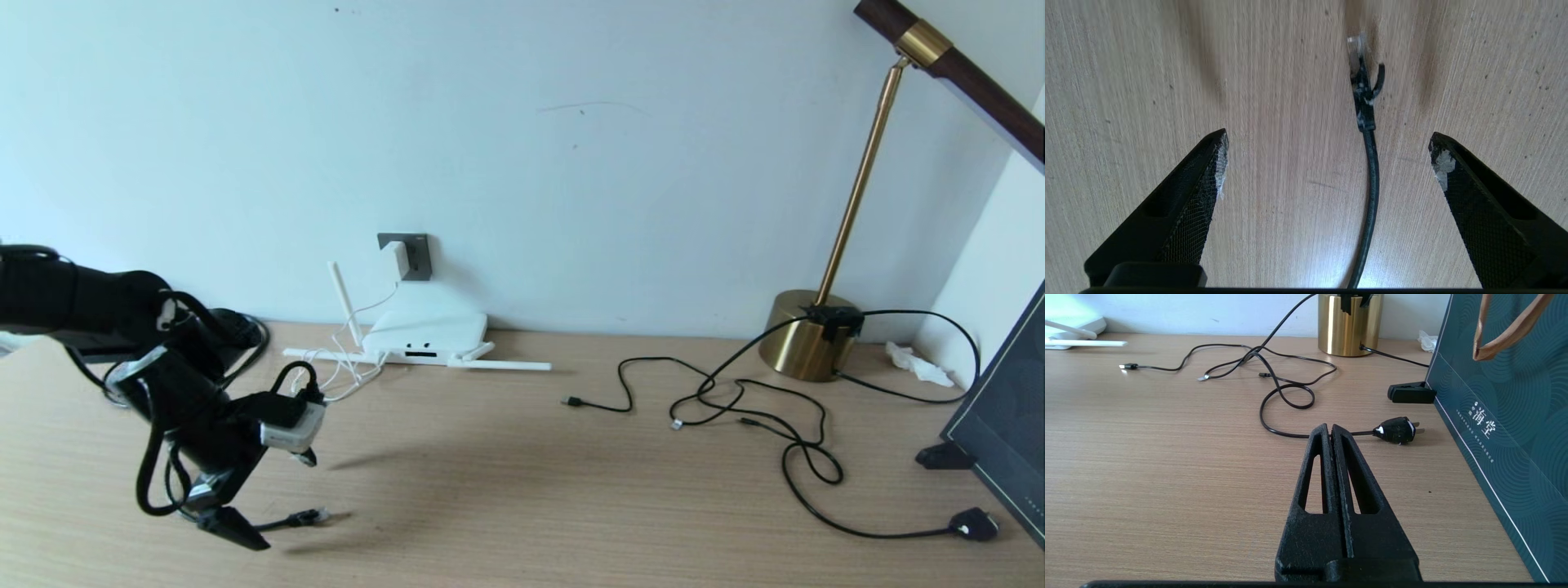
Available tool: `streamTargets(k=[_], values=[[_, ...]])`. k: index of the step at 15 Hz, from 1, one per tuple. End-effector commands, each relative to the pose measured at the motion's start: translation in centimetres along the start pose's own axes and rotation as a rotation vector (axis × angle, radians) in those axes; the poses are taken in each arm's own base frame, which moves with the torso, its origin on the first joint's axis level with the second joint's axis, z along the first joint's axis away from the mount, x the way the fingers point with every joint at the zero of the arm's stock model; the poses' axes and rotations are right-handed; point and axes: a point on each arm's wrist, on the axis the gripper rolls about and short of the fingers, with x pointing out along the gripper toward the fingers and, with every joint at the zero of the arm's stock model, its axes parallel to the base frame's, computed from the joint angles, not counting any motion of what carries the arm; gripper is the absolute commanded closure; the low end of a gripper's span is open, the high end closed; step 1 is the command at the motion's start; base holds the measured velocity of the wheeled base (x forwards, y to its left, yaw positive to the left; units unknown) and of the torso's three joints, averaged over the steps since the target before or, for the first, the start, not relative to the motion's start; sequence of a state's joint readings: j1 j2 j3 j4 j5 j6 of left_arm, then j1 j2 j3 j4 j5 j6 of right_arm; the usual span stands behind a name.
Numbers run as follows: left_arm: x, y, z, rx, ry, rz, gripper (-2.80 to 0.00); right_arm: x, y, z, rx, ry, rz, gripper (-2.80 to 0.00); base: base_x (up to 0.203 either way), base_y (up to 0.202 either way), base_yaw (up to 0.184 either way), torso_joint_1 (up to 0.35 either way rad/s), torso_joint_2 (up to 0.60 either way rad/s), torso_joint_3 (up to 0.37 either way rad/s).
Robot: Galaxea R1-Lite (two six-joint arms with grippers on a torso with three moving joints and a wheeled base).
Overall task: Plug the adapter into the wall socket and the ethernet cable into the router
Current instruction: Pick up cable
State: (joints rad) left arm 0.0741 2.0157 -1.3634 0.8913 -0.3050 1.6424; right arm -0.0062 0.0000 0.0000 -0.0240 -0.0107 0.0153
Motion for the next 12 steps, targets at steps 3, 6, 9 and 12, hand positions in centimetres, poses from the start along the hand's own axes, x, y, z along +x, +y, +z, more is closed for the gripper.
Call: streamTargets(k=[3,6,9,12], values=[[0.5,0.2,0.2,0.006,-0.003,-0.02,-2.8,0.1,0.0,-0.3,0.0,0.012,0.0,0.0,0.0,0.0,0.0,0.0,0.0,0.0],[0.9,0.2,0.1,0.004,0.019,-0.033,-2.8,0.1,0.0,-0.3,0.0,0.012,0.0,0.0,0.0,0.0,0.0,0.0,0.0,0.0],[0.9,0.2,0.3,0.01,0.019,-0.035,0.0,0.1,0.0,-0.3,0.0,0.012,0.0,0.0,0.0,0.0,0.0,0.0,0.0,0.0],[1.4,0.2,0.3,0.008,0.02,-0.054,0.0,0.1,0.0,-0.3,0.0,0.012,0.0,0.0,0.0,0.0,0.0,0.0,0.0,0.0]])
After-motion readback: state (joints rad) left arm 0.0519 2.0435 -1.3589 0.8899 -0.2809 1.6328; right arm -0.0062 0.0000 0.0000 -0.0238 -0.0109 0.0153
